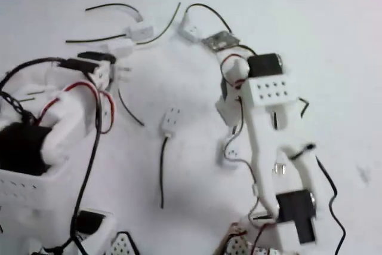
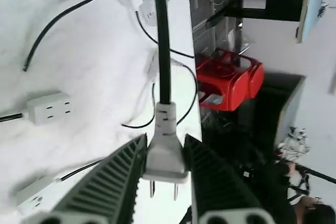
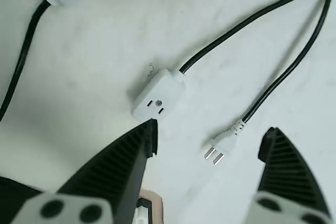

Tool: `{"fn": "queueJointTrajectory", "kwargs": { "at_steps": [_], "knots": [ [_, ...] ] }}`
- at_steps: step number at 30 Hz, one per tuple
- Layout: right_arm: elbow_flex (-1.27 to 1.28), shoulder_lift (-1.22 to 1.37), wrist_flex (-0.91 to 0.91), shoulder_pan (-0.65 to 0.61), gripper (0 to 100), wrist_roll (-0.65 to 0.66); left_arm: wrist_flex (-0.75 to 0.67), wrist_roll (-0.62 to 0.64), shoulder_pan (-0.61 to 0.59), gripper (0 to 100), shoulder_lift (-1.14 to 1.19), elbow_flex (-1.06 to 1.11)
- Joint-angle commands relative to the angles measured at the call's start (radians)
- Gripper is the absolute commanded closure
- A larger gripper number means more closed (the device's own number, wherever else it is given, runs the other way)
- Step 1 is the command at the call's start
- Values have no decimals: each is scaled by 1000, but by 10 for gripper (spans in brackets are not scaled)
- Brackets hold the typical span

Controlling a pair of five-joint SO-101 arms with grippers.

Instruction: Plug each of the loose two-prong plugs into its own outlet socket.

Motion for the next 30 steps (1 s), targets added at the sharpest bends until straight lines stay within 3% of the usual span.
{"fn": "queueJointTrajectory", "kwargs": {
  "at_steps": [1,4,9,13,20,24,30],
  "knots": [
    [-35,-139,10,-13,690,-5,-206,18,-159,975,-136,69],
    [-32,-196,10,-5,690,-3,-315,21,-254,975,-271,161],
    [-34,-213,10,-54,690,-3,-512,23,-173,975,-492,474],
    [-32,-217,10,-136,690,-9,-793,48,-102,975,-645,784],
    [-51,-211,12,-305,690,-9,-1301,115,-99,974,-858,1206],
    [-150,-205,12,-378,690,-18,-1412,95,-91,974,-955,1333],
    [-353,-24,12,-401,690,-66,-1415,95,-35,974,-1089,1412]
  ]
}}
